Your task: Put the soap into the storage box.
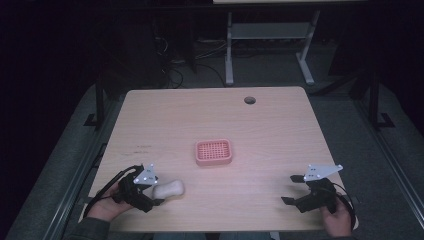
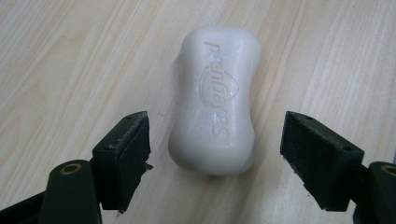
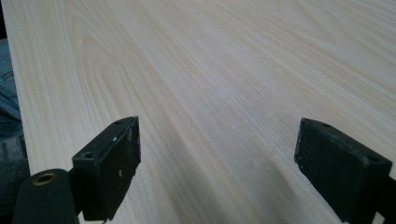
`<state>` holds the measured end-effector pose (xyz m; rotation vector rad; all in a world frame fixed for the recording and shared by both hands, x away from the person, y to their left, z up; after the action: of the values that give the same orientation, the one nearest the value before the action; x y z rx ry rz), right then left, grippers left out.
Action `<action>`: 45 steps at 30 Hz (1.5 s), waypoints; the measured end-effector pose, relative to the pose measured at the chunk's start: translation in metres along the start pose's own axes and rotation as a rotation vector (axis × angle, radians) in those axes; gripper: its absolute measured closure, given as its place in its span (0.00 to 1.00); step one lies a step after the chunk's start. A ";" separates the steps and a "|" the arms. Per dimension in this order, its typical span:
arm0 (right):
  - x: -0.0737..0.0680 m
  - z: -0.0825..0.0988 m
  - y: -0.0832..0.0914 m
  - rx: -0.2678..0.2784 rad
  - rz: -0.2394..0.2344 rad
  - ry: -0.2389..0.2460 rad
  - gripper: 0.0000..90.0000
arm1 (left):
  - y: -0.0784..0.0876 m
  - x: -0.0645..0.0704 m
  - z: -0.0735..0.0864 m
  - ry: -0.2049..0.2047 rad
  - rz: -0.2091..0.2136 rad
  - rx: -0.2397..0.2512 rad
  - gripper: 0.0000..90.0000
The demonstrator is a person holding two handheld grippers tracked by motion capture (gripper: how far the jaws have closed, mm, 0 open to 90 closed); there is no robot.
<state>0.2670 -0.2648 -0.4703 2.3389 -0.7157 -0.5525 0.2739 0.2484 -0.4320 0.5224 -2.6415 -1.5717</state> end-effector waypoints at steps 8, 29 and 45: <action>0.000 0.000 0.000 0.000 0.001 -0.002 0.16 | -0.007 -0.001 -0.006 -0.022 0.013 -0.017 0.29; 0.000 0.000 -0.001 -0.005 -0.001 -0.004 0.16 | -0.018 -0.007 -0.015 -0.041 0.050 -0.042 0.33; 0.000 0.000 -0.001 -0.006 -0.001 -0.006 0.16 | -0.030 -0.013 -0.021 -0.046 0.107 -0.082 0.40</action>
<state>0.2674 -0.2636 -0.4709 2.3333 -0.7144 -0.5620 0.2982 0.2215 -0.4450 0.3394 -2.5761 -1.6707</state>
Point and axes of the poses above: each handheld gripper's, and its own axes: y roughly backward along the jaws, z roughly out of its underside, x roughly to its right, the point moved 1 cm from there along -y, roughly forward along the jaws, and after that the axes turned 6 degrees about -y, right-handed, at the moved point
